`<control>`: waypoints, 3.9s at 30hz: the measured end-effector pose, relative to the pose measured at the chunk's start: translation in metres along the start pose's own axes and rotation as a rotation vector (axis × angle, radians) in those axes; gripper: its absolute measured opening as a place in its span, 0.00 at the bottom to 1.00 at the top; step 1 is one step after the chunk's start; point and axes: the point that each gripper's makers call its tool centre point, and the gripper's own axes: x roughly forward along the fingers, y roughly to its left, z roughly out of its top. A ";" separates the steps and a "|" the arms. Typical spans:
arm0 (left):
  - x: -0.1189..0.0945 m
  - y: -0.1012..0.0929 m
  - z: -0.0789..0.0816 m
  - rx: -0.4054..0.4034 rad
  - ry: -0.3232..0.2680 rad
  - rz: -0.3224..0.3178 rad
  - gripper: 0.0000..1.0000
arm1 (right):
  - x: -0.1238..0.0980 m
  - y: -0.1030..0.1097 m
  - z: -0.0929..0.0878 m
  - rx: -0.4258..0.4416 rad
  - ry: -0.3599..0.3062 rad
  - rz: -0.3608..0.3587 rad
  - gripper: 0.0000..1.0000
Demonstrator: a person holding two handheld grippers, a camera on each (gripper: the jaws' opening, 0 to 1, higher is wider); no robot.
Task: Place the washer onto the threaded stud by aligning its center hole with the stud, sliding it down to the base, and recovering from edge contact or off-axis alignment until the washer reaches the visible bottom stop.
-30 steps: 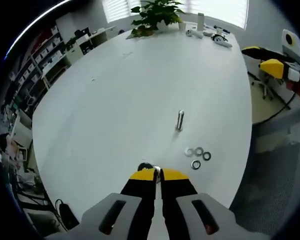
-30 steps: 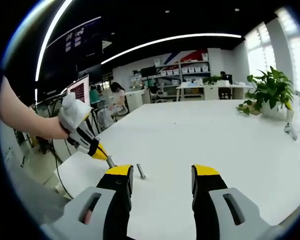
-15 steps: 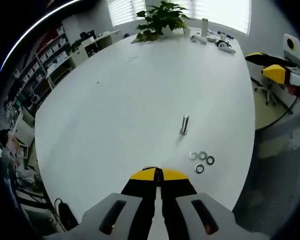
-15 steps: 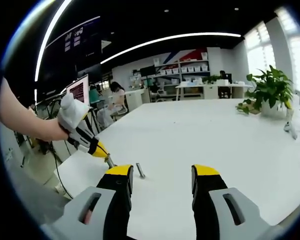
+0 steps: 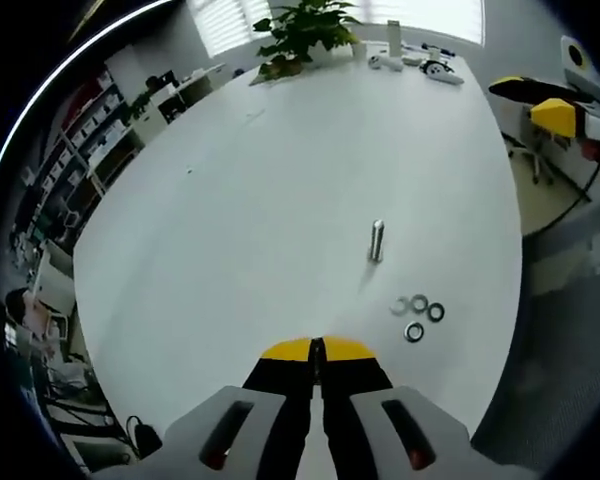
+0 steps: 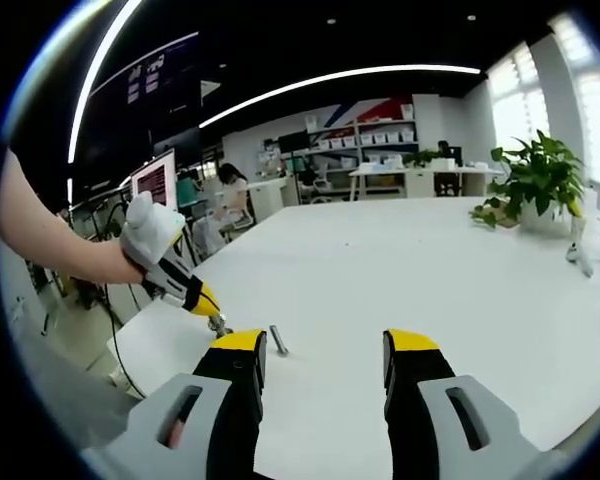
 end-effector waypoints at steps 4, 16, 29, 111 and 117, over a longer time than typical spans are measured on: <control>-0.001 0.001 -0.001 -0.002 -0.001 0.001 0.00 | 0.000 0.001 0.001 0.000 -0.001 0.002 0.49; -0.021 0.011 0.003 -0.058 -0.068 0.035 0.02 | 0.001 0.001 -0.002 0.002 0.011 0.002 0.49; -0.051 0.005 0.005 -0.196 -0.222 0.074 0.07 | 0.003 0.007 -0.005 -0.022 0.038 0.011 0.49; -0.135 0.001 -0.008 -0.537 -0.733 0.183 0.21 | 0.104 0.109 -0.131 -0.230 0.789 0.287 0.19; -0.135 0.001 -0.007 -0.529 -0.736 0.186 0.21 | 0.103 0.108 -0.136 -0.247 0.806 0.292 0.19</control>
